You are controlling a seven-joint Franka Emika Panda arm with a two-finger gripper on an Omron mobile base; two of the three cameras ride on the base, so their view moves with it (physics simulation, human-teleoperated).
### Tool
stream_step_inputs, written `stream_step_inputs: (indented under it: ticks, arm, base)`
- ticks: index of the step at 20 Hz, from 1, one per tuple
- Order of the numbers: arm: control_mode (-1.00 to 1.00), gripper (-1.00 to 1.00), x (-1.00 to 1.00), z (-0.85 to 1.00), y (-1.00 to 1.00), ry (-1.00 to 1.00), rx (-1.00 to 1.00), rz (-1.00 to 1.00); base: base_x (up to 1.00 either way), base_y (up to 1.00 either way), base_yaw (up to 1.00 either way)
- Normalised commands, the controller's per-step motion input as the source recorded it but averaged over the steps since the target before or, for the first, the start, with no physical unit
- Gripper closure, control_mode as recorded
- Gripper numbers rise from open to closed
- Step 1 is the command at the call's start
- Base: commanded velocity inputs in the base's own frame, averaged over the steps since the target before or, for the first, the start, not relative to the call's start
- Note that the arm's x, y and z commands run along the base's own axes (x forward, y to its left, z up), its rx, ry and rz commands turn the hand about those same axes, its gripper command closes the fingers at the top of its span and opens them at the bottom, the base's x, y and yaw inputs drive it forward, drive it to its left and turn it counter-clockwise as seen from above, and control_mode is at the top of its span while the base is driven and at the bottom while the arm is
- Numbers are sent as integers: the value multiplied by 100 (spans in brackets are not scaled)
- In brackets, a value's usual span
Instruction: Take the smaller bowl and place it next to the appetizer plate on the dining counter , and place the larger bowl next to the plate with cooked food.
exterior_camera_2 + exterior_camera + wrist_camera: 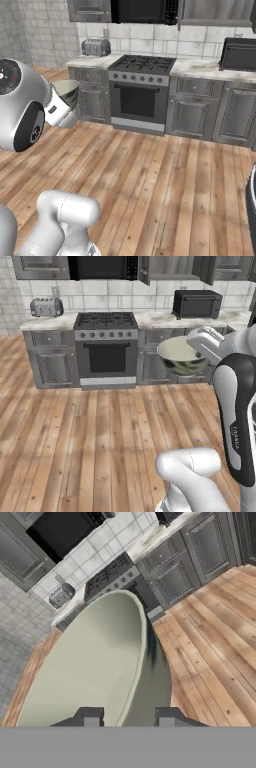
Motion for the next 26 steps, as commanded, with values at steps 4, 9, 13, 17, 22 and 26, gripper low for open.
stream_step_inputs:
  ticks: [4, 9, 13, 17, 22, 26]
  arm:
    - [100, 100, 0, 0, 0, 0, 0, 0]
    - [100, 100, 0, 0, 0, 0, 0, 0]
    - [100, 100, 0, 0, 0, 0, 0, 0]
    - [100, 100, 0, 0, 0, 0, 0, 0]
    - [100, 100, 0, 0, 0, 0, 0, 0]
    - [100, 100, 0, 0, 0, 0, 0, 0]
  base:
    - [-100, 57, 9]
    - [-100, 54, 9]
    - [-100, 51, 8]
    - [-100, 36, 7]
    - [-100, 46, 8]
    - [-100, 51, 8]
